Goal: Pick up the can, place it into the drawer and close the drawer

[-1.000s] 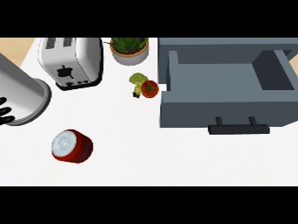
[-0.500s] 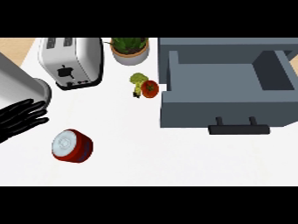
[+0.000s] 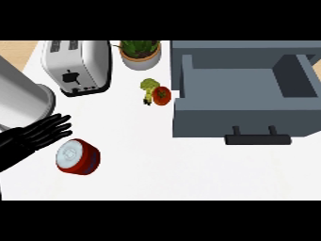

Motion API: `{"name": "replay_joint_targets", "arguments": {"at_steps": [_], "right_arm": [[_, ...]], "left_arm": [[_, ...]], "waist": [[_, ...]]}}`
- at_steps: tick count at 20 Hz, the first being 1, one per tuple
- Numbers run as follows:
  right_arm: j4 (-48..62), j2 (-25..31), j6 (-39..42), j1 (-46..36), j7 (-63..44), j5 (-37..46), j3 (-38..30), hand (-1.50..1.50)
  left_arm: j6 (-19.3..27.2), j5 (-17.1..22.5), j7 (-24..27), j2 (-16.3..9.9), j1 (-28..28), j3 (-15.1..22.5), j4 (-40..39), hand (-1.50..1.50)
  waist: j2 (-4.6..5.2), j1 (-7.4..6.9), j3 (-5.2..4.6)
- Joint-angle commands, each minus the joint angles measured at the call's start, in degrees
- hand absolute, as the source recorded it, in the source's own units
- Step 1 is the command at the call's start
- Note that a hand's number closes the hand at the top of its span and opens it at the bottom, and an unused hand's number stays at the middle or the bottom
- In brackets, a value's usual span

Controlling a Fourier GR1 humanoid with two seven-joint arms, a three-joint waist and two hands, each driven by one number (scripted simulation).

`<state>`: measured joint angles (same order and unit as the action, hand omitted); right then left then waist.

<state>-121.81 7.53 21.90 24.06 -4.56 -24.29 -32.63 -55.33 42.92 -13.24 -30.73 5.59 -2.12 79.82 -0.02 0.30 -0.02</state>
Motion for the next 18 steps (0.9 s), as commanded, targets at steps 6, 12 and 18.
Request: {"name": "replay_joint_targets", "arguments": {"at_steps": [6,12,18], "right_arm": [[-4.53,-0.61,1.09,0.19,-5.6,-4.58,-3.03,-1.5],[-5.78,-6.33,4.76,3.66,-1.84,-0.63,-2.1,-1.5],[-3.85,-3.05,5.87,2.0,-2.96,-4.37,-5.87,-1.5]], "left_arm": [[-2.95,-16.74,8.57,7.05,6.89,-4.92,-12.37,-1.5],[-3.75,-32.02,21.84,7.91,6.81,-7.41,-20.35,-1.5],[-3.99,-42.86,37.14,6.29,9.33,-5.84,-32.14,-1.5]], "waist": [[0.06,0.31,-0.03],[0.08,0.44,-0.05],[0.22,0.78,-0.11]]}}
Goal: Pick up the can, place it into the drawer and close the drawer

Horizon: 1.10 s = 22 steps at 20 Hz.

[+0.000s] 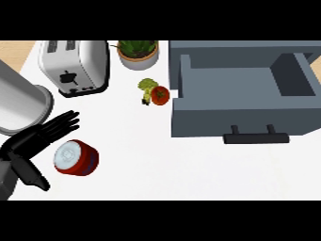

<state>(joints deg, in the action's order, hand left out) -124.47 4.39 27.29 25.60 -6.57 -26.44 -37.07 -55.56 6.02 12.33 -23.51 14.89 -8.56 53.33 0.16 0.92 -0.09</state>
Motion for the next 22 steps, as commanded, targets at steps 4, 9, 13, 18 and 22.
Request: {"name": "replay_joint_targets", "arguments": {"at_steps": [4,9,13,18,22], "right_arm": [[0.56,-2.62,1.5,-0.15,0.82,0.8,-0.05,-1.5],[-2.98,-0.74,0.49,-0.07,-2.95,-2.42,-1.09,-1.5],[-3.39,1.87,-0.58,-1.61,-5.61,-4.37,-2.4,-1.5],[-0.44,0.49,0.5,-2.4,-3.75,-3.05,-2.12,-1.5],[-2.7,-0.8,0.87,-1.01,-4.53,-2.47,-1.63,-1.5]], "left_arm": [[-2.5,-7.96,14.16,-1.37,2.06,2.24,-10.55,-1.5],[5.16,-13.32,21.59,2.53,4.26,5.54,-18.63,-1.5],[2.59,-13.54,24.12,1.27,2.98,7.81,-18.35,-1.5],[3.25,-12.54,20.93,3.31,6.92,8.73,-22.66,-1.5],[4.77,-11.78,21.7,4.09,7.32,8.71,-24.83,-1.5]], "waist": [[-0.01,-0.06,0.01],[0.3,0.86,-0.13],[0.14,0.27,-0.1],[0.2,0.49,-0.04],[0.22,0.46,-0.07]]}}
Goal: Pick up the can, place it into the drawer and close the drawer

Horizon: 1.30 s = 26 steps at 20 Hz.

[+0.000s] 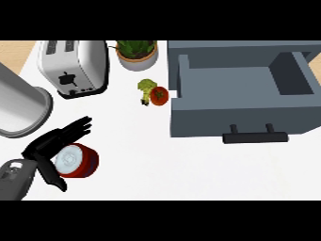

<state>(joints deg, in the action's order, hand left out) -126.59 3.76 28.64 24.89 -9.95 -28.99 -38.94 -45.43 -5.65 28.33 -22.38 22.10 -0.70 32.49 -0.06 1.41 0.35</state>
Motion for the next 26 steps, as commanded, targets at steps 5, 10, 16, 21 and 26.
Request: {"name": "replay_joint_targets", "arguments": {"at_steps": [5,10,16,21,26], "right_arm": [[-0.91,-0.47,-1.2,-0.42,-2.73,-0.4,0.54,-1.5],[0.82,0.1,0.69,-0.1,-0.69,-1.45,-1.29,-1.5],[-0.75,-0.4,0.38,0.3,-1.47,-2.82,-1.62,-1.5],[-1.1,-2.03,0.61,2.37,-0.9,-2.5,-2.49,-1.5],[-4.82,-3.68,0.66,4.37,-1.6,-2.26,-1.4,-1.5]], "left_arm": [[-9.48,3.22,3.81,3.4,0.77,0.78,-3.65,1.5],[-14.51,5.88,-1.48,4.81,1.74,2.2,-3.03,1.5],[-17.42,9.7,-3.4,7.33,0.91,3.89,2.83,1.5],[15.01,20.17,-5.24,12.24,0.3,-12.69,0.92,1.5],[31.53,22.49,-5.55,19.46,2.95,-15.87,7.84,1.5]], "waist": [[0.43,-0.25,-0.51],[0.29,-0.23,-0.45],[-0.04,-0.85,-0.41],[-0.44,-2.18,-0.31],[-0.52,-1.64,-0.25]]}}
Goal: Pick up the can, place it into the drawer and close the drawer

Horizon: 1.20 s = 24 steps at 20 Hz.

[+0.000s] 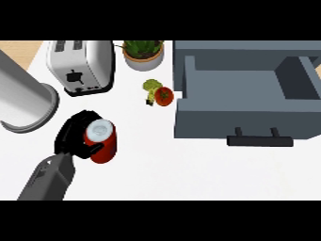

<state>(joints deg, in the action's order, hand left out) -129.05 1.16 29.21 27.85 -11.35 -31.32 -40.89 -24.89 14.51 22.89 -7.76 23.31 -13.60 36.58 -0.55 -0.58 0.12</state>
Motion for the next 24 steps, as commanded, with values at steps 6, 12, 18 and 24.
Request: {"name": "replay_joint_targets", "arguments": {"at_steps": [6,12,18,24], "right_arm": [[-3.91,-1.1,-0.86,2.61,-2.45,-3.78,-0.55,-1.5],[-4.32,1.02,-2.1,-0.39,-5.33,-3.41,-1.28,-1.5],[-5.03,0.44,-2.49,-0.7,-6.41,-4.71,-2.4,-1.5],[-4.3,-1.09,-2.95,-3.66,-6.22,-1.12,-0.66,-1.5]], "left_arm": [[20.07,1.89,-7.38,7.62,-2.32,3.0,23.41,1.5],[30.27,1.08,-20.84,7.72,0.88,9.53,38.11,1.5],[35.35,0.89,-24.96,7.74,3.58,12.71,41.76,1.5],[40.7,-1.83,-30.73,7.75,9.33,15.95,43.98,1.5]], "waist": [[-0.01,0.23,-0.04],[0.23,0.35,-0.08],[0.47,1.05,-0.12],[0.52,0.93,-0.12]]}}
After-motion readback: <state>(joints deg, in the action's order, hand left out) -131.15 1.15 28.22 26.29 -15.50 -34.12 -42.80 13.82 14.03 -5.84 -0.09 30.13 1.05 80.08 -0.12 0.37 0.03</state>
